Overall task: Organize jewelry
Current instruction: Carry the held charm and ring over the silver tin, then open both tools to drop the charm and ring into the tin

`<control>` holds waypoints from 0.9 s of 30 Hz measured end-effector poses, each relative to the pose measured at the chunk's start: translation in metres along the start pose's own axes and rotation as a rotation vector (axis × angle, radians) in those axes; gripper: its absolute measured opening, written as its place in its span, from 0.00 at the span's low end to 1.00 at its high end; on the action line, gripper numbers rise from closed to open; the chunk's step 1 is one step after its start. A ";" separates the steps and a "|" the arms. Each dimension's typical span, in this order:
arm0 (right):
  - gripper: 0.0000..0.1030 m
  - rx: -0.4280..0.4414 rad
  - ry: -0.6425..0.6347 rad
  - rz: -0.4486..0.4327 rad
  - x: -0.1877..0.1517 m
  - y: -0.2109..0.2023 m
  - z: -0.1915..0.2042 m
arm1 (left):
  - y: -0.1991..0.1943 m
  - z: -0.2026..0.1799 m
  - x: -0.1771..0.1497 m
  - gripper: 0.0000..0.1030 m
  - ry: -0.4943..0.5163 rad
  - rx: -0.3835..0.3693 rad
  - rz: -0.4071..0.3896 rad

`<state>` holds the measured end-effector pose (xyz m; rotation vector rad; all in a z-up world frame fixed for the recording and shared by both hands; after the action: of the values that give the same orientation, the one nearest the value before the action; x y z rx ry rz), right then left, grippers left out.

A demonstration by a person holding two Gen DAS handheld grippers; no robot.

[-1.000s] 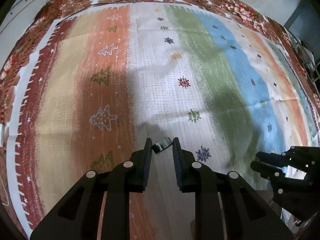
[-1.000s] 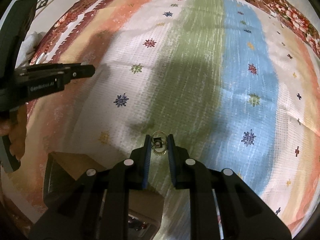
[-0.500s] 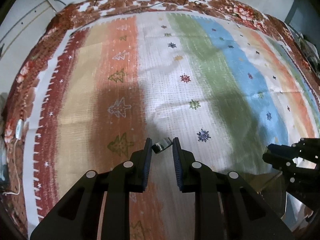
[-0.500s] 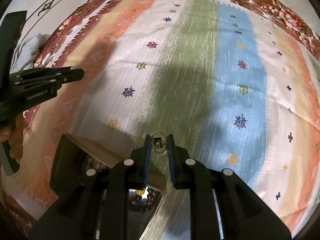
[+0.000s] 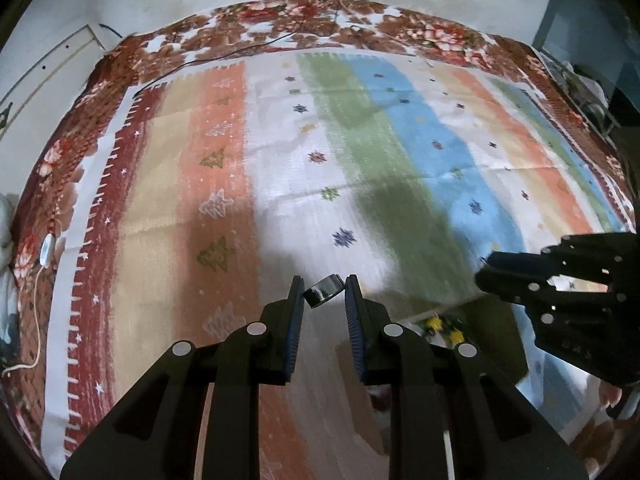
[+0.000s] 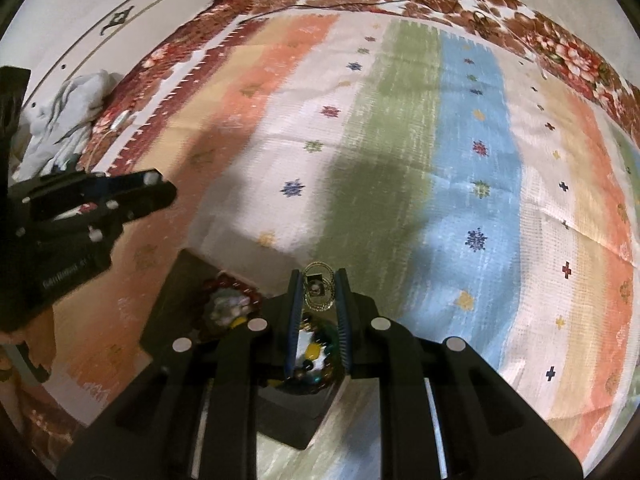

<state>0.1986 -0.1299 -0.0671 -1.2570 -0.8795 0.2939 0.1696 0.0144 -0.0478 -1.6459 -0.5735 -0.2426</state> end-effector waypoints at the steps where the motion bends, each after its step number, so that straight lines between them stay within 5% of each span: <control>1: 0.17 0.005 -0.002 -0.001 -0.002 -0.001 0.003 | -0.002 -0.002 -0.003 0.20 0.004 -0.004 0.001; 27: 0.18 0.048 0.024 -0.037 -0.038 -0.024 0.021 | -0.031 -0.030 -0.058 0.20 0.061 -0.094 0.005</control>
<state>0.1528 -0.1466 -0.0602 -1.1962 -0.8697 0.2689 0.1101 -0.0261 -0.0434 -1.7240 -0.5191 -0.3191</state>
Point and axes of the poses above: each gripper's, at about its wrist camera, not at the fingertips, and y roughly the way its jaws point, z to its left, x to its top, the point moved 1 cm from there along y, roughly the way its jaws point, and after that the axes turned 12 degrees about -y, right-handed, at the moved point
